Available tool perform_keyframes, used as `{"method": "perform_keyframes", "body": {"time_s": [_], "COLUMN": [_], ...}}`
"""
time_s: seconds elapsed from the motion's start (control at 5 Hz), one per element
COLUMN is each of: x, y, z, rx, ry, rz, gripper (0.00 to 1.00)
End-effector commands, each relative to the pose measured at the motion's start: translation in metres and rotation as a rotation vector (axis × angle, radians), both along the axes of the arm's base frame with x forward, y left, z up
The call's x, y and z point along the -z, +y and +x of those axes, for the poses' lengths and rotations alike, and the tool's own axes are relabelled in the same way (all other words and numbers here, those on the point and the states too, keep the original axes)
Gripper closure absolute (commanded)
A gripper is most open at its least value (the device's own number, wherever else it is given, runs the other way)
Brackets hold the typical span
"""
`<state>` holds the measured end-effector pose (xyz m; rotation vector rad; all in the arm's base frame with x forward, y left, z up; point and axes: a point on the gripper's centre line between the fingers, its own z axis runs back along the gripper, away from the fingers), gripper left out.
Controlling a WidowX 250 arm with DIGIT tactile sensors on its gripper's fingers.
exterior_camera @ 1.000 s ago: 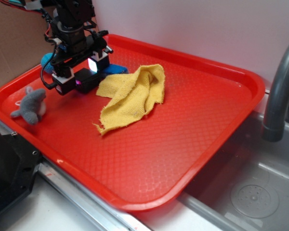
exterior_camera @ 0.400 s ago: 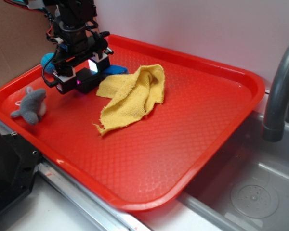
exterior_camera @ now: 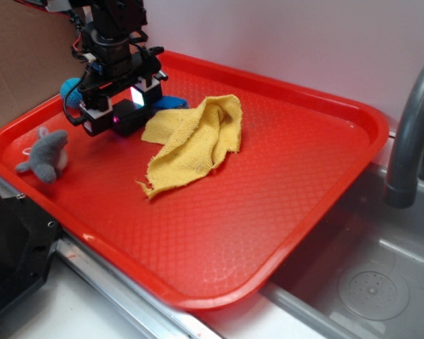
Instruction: Grab the black box.
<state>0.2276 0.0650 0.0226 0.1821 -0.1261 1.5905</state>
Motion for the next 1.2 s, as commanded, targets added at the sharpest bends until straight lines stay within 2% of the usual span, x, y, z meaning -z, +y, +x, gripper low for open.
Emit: {"method": "perform_keyframes", "body": {"time_s": [0.0,0.2,0.4,0.6,0.8,1.0], "x": [-0.082,-0.127,-0.152,-0.171,-0.191,-0.198], "y": [-0.019,-0.033,-0.042,-0.049,-0.060,-0.071], "z": [-0.015,-0.020,-0.021,-0.023,-0.031,-0.043], "rx": [0.440,0.689,0.936,1.190,1.445,1.572], "ry": [-0.042,-0.037,-0.024,-0.027,-0.043,-0.091], "rz": [-0.120,-0.185,-0.251,-0.217,-0.154,-0.106], "gripper": [1.00,1.00,1.00,1.00,1.00,1.00]}}
